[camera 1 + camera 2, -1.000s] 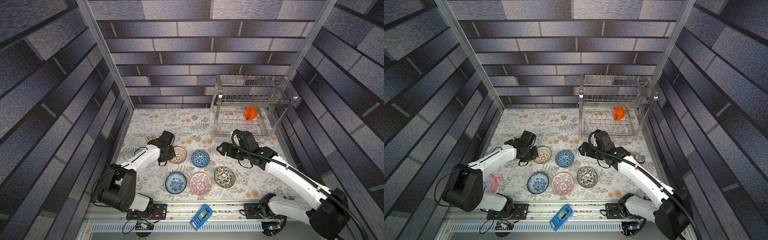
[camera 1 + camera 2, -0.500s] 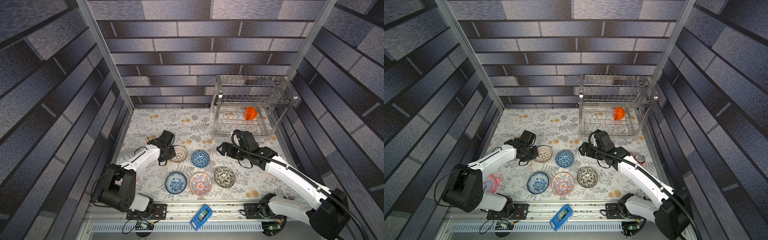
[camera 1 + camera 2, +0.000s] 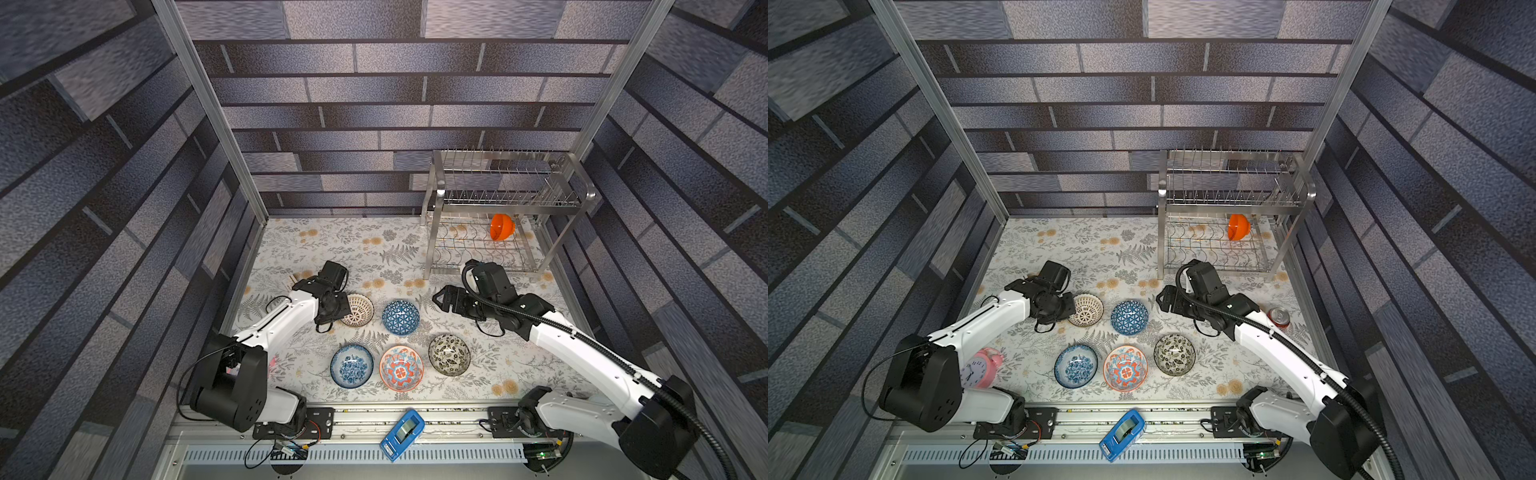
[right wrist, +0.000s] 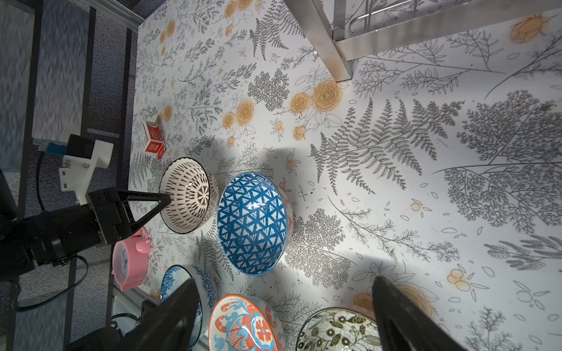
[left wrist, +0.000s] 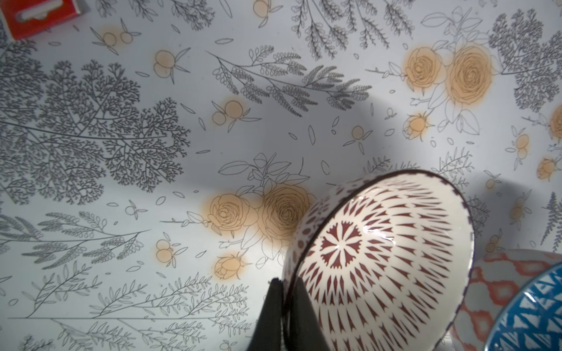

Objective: Load bowls into a dish rack
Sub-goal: Pick up the bowl from the center of the table.

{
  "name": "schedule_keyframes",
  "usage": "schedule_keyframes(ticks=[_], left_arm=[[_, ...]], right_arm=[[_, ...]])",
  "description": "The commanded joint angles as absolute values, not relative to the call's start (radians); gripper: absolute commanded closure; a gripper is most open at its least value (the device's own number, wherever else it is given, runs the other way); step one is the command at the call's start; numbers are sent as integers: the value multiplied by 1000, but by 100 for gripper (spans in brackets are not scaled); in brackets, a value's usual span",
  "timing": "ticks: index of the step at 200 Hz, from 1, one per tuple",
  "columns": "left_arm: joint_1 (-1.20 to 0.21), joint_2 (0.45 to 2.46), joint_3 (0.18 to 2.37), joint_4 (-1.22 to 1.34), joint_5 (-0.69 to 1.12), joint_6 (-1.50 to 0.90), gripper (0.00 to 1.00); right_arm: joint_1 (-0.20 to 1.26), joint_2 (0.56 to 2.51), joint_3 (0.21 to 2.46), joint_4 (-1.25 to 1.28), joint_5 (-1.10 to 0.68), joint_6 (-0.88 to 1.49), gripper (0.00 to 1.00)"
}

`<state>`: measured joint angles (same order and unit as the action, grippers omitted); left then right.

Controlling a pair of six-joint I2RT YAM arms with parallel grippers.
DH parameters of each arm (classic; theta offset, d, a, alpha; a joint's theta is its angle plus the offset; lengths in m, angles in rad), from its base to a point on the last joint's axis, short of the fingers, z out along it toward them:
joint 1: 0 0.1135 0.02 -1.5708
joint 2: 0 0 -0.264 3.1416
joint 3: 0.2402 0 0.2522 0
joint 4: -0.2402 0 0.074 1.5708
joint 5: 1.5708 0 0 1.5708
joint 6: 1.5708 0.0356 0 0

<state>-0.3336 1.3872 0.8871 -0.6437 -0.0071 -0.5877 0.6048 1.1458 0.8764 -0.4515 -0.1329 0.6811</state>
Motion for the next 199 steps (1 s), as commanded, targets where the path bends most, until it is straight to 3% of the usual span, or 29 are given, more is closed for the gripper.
schedule_keyframes(ticks=[1, 94, 199], left_arm=[[-341, 1330, 927, -688, -18, -568, 100], [-372, 1262, 1006, -756, 19, -586, 100], [-530, 1320, 1142, -781, 41, -577, 100]], right_arm=[[617, 1154, 907, -460, -141, 692, 10], [638, 1188, 939, -465, -175, 669, 12], [685, 1275, 1057, -541, -213, 598, 17]])
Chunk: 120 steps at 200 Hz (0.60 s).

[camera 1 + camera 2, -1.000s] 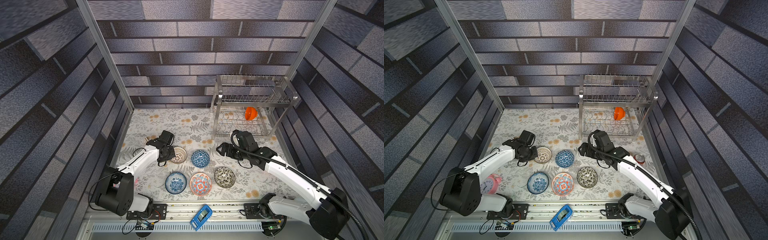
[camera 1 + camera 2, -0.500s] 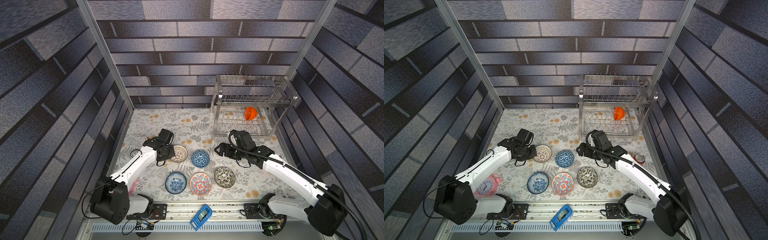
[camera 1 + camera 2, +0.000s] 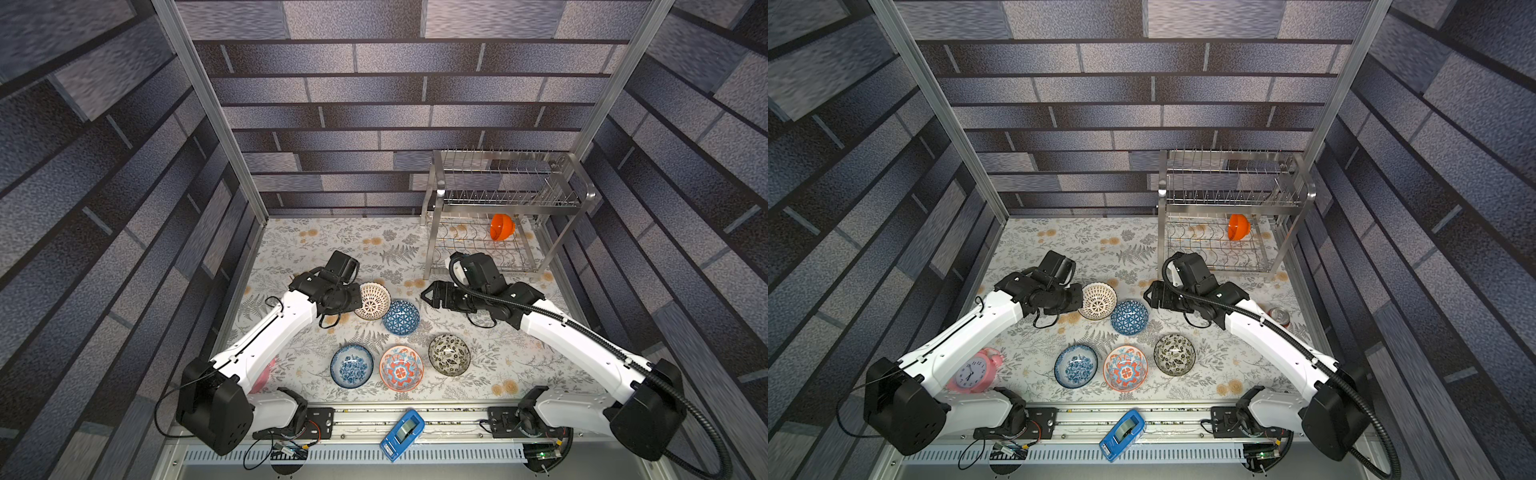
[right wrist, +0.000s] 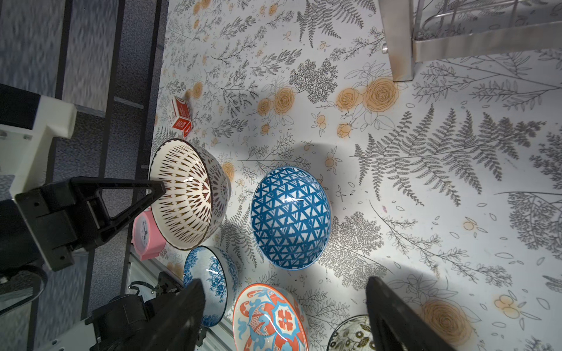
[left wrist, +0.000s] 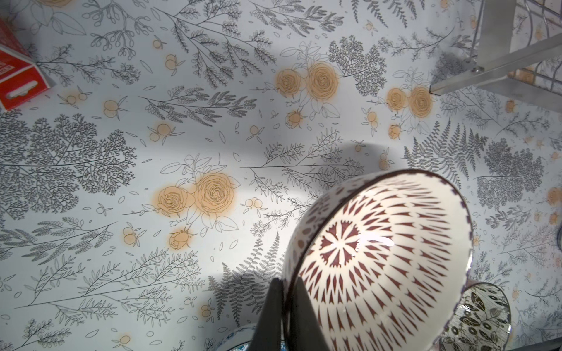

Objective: Load bowls into a dish rack
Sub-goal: Pick up the bowl from the center of the table, then place the bowl in the dish rack.

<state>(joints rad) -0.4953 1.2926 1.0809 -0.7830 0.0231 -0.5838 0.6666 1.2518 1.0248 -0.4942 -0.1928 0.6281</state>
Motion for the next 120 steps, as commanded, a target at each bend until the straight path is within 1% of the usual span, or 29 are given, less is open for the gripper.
schedule_keyframes(ticks=[1, 39, 71, 101, 120], left_arm=[[-532, 1320, 1143, -780, 41, -575, 100], [-594, 1387, 1204, -775, 53, -559, 100], [-639, 1443, 1258, -772, 62, -546, 100], [-669, 1495, 1301, -771, 84, -538, 100], [-691, 1523, 1324, -770, 91, -537, 100]], right_arm=[[685, 1276, 1057, -543, -211, 598, 17], [702, 1307, 1134, -605, -182, 563, 18], [704, 1316, 1147, -615, -183, 553, 22], [706, 1333, 1155, -630, -185, 546, 33], [706, 1346, 1157, -637, -185, 545, 36]])
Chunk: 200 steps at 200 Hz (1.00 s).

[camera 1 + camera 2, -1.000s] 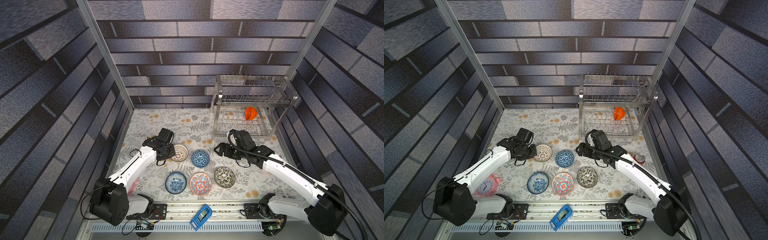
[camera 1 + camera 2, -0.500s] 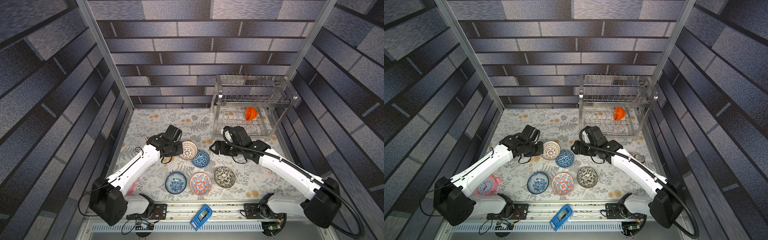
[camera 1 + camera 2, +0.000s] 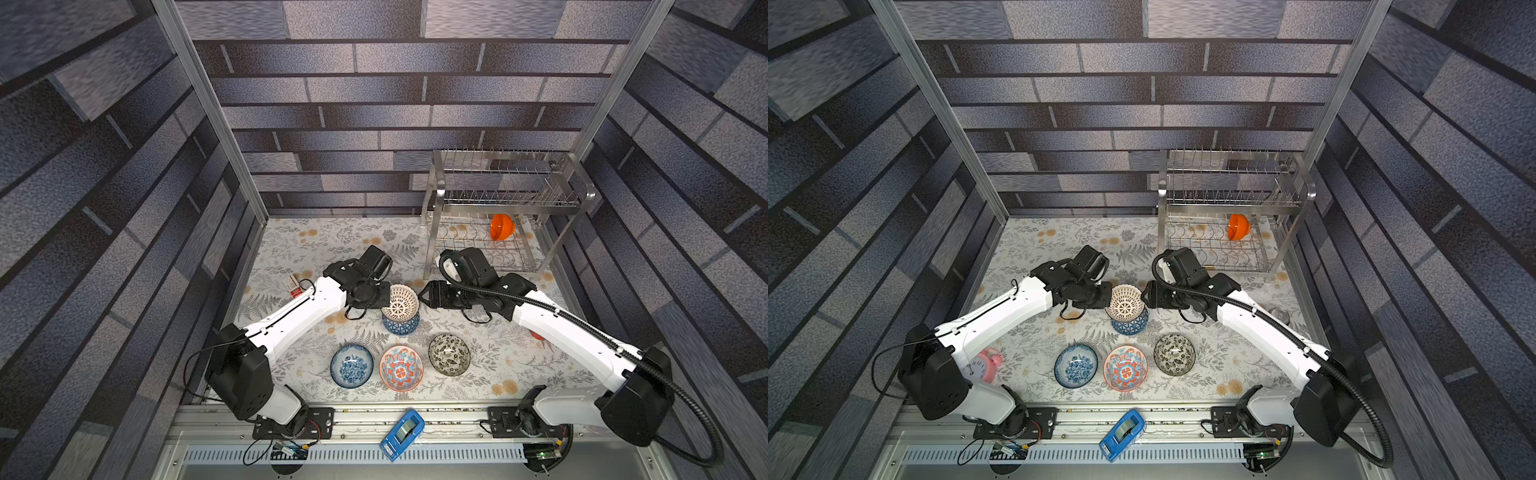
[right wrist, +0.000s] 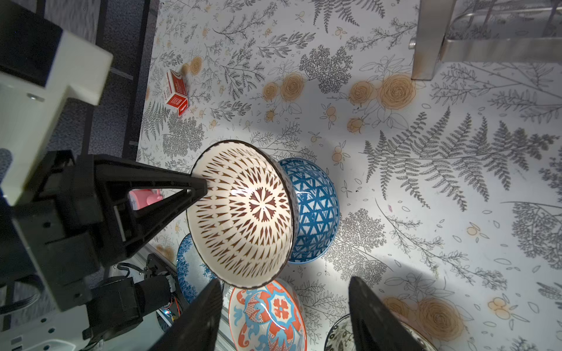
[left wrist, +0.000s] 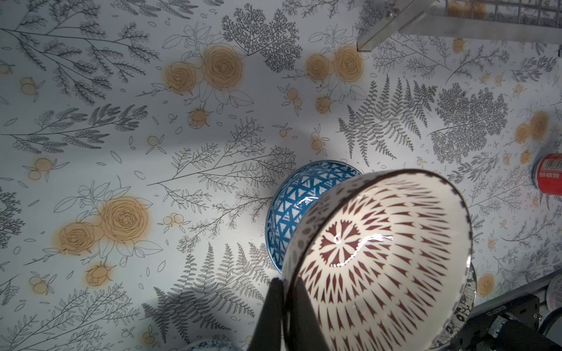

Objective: Load bowls into a dish rack
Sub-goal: Place the bowl in the dish rack.

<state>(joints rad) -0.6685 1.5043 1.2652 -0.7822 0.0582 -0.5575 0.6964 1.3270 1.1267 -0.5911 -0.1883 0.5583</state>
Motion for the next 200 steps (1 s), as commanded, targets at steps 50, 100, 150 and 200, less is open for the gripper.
schedule_keyframes(ticks=[50, 100, 150, 200], left_arm=[[-735, 1562, 1373, -775, 94, -535, 100], [-749, 1560, 1387, -781, 94, -530, 100], [-753, 1552, 1387, -783, 92, -528, 100], [-757, 1549, 1387, -785, 90, -529, 100]], right_arm=[[707, 1365, 1170, -674, -150, 533, 45], [707, 1387, 1183, -710, -124, 523, 63], [707, 1395, 1201, -737, -97, 515, 65], [707, 1400, 1198, -736, -89, 517, 69]])
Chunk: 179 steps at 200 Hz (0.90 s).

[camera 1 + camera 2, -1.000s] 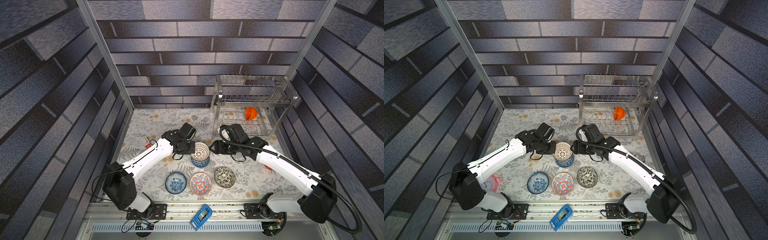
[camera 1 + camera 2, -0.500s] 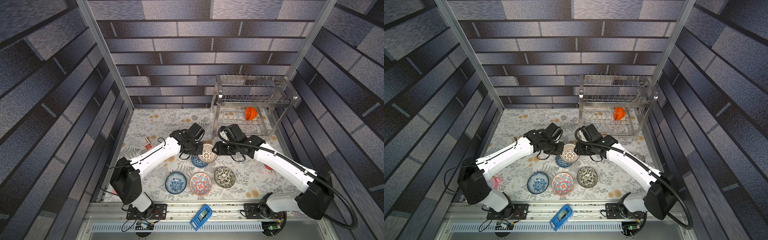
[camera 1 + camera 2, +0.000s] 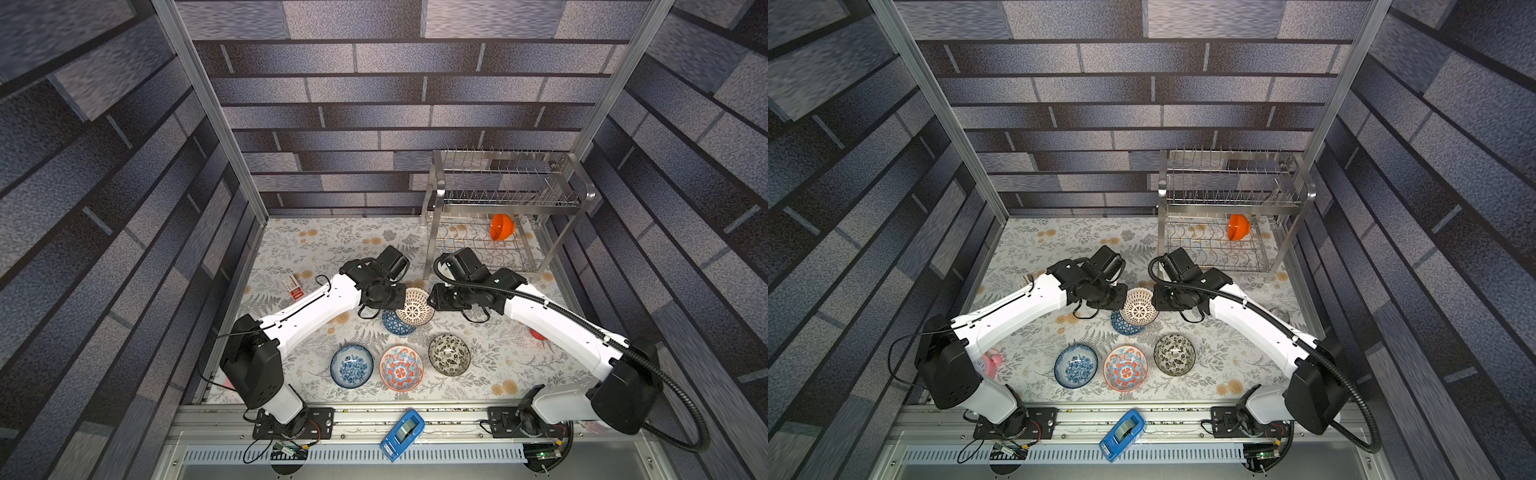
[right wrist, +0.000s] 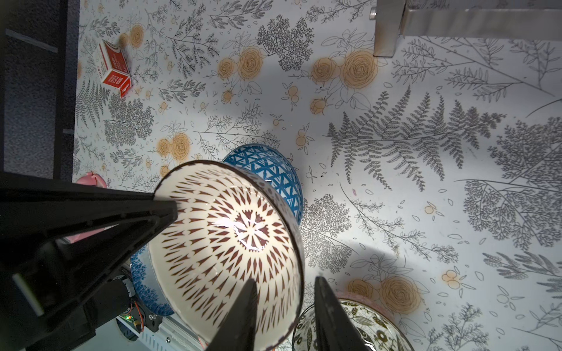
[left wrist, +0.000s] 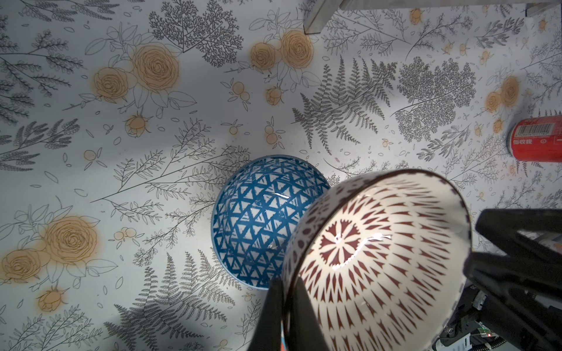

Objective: Load bowls into a dish rack
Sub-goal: Place the bowl in the dish rack.

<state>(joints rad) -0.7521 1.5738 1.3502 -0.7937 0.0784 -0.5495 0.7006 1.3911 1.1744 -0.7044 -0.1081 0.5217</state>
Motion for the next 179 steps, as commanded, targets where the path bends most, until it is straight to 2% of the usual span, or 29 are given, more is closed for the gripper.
schedule_keyframes(ticks=[1, 111, 179], left_arm=[[-756, 1550, 1387, -785, 90, -528, 100], [-768, 1558, 1403, -787, 92, -523, 100], [-768, 1559, 1413, -791, 89, -520, 100]], right_arm=[[707, 1400, 1198, -736, -89, 517, 69], [707, 1431, 1209, -741, -81, 512, 80], [707, 1434, 1206, -742, -71, 512, 83]])
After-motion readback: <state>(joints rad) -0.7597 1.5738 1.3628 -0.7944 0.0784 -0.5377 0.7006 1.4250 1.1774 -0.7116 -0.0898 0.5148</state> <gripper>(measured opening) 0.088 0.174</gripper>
